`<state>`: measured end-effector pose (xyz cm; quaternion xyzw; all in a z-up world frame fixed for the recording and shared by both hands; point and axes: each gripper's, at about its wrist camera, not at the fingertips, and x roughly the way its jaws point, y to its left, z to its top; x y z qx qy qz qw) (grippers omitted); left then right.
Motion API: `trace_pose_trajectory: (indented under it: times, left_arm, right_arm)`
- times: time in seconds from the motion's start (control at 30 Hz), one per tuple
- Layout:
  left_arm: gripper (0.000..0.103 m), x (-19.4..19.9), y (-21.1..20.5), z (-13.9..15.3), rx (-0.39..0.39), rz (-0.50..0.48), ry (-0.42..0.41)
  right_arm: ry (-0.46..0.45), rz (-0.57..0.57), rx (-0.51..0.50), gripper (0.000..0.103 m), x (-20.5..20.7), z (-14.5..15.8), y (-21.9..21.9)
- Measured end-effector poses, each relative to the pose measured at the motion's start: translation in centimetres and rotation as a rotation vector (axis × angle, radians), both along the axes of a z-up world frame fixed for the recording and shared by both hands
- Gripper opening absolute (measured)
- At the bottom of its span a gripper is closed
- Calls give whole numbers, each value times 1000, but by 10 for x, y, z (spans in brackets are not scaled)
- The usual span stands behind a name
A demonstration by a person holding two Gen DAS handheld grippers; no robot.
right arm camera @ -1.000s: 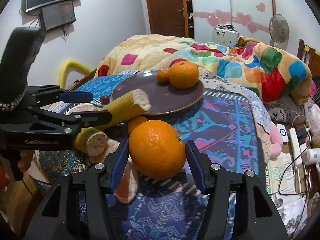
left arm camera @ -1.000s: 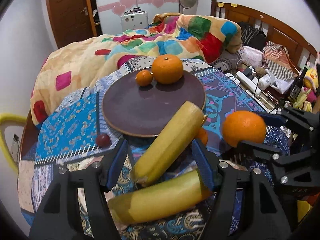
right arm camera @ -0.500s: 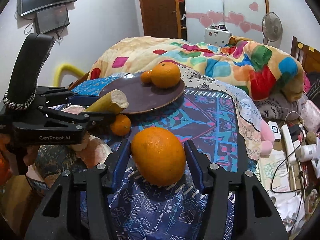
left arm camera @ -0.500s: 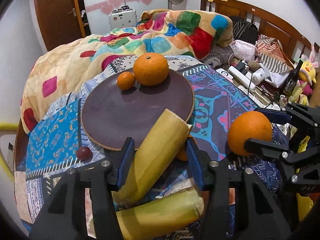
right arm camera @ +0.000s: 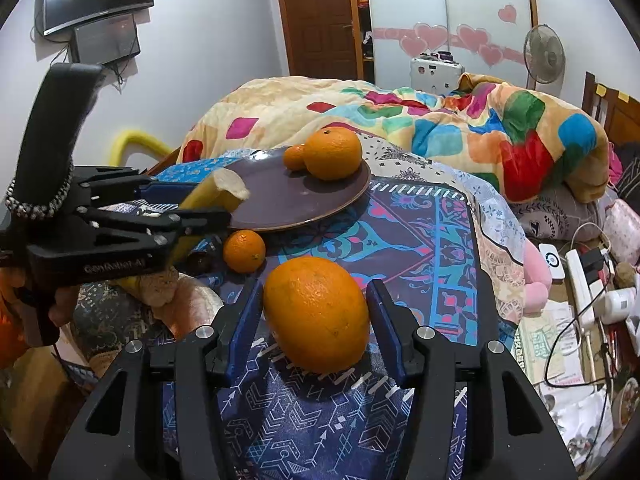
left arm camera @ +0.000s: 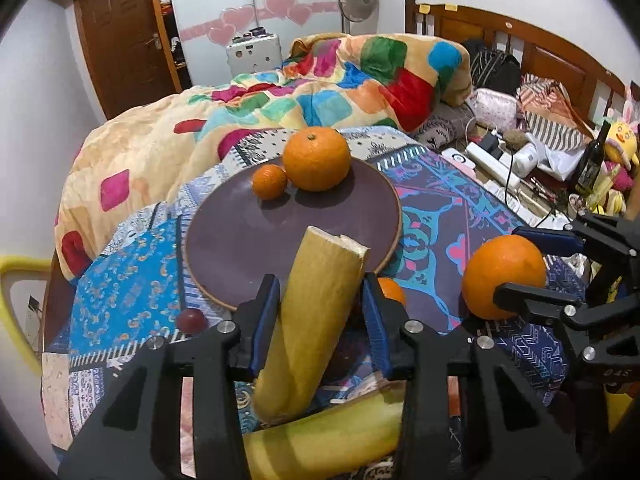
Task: Organize fruits
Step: 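Grasp and lift the yellow cylinder with the left tool while the right tool lifts the orange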
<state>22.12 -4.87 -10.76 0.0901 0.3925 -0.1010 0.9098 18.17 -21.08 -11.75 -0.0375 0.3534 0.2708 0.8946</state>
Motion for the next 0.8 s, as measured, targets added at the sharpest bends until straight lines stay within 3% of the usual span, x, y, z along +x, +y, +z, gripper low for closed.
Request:
trace_pose_trajectory:
  times: [0.47,0.8]
  left_arm:
    - [36,-26,43,38,-57,75,-83]
    - [36,-21,54,63,-125,77,-128]
  right_arm:
    - [-72,-23,28,49,7,30,4]
    - [-127,-23,31,49,21,45,18]
